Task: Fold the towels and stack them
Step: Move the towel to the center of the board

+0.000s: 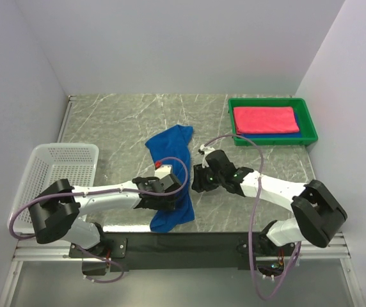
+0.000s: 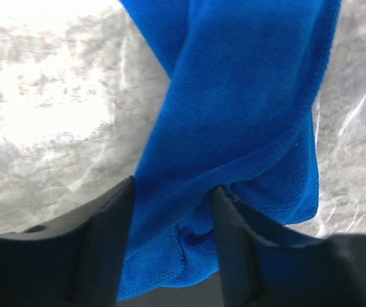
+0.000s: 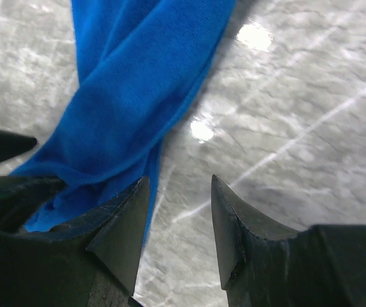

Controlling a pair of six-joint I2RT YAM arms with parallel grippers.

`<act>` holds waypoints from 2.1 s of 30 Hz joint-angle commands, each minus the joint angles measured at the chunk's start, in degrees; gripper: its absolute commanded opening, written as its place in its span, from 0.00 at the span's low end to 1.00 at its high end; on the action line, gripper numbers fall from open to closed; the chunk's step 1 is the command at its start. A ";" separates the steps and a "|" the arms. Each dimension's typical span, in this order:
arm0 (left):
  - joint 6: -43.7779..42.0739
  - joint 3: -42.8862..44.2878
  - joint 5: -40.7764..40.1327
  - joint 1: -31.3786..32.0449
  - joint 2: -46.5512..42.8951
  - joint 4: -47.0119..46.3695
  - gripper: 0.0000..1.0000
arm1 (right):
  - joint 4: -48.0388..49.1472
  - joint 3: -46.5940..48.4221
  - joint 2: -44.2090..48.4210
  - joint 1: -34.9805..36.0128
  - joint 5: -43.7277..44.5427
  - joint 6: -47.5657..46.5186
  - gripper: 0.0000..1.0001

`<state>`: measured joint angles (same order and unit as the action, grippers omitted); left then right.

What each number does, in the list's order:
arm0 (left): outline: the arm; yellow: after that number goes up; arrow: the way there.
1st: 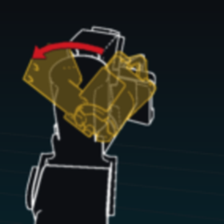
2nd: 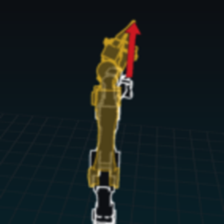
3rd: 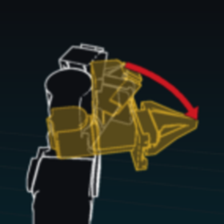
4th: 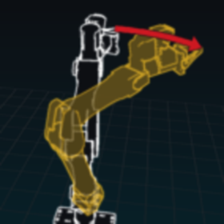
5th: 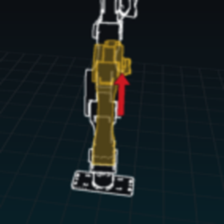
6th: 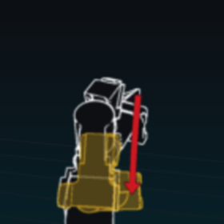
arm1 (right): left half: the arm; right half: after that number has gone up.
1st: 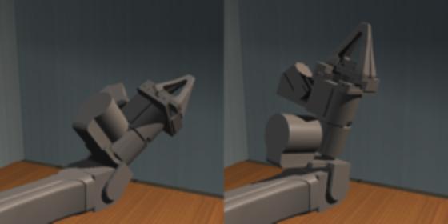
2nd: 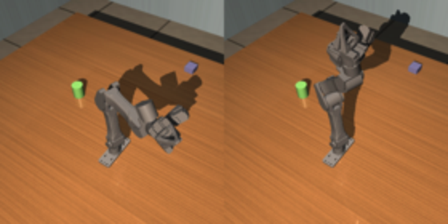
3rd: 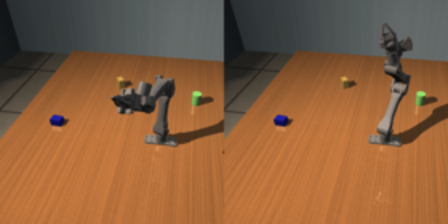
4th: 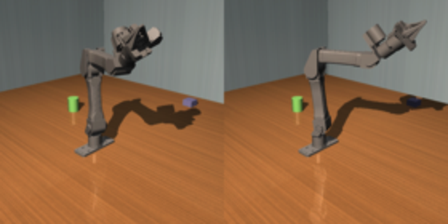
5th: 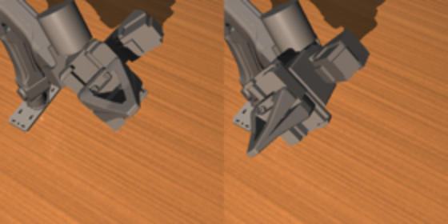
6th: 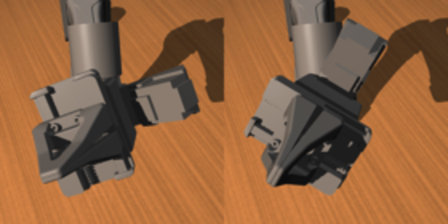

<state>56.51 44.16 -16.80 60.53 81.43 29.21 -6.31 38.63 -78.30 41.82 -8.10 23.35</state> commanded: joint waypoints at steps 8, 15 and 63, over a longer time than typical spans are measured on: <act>-1.05 6.90 -1.83 0.90 -0.04 1.81 0.01 | 8.59 2.59 -5.81 -2.79 -2.89 5.38 0.49; -3.24 13.23 -2.37 -3.12 -4.17 5.77 0.01 | 7.54 -0.83 -2.56 -2.98 -6.40 5.56 0.49; 2.64 -6.37 5.64 -25.11 -3.21 -13.48 0.02 | -14.97 16.05 -6.61 1.86 15.84 -3.23 0.52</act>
<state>58.41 37.69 -9.10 36.29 77.78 17.63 -23.18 54.87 -91.61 43.51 11.33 21.06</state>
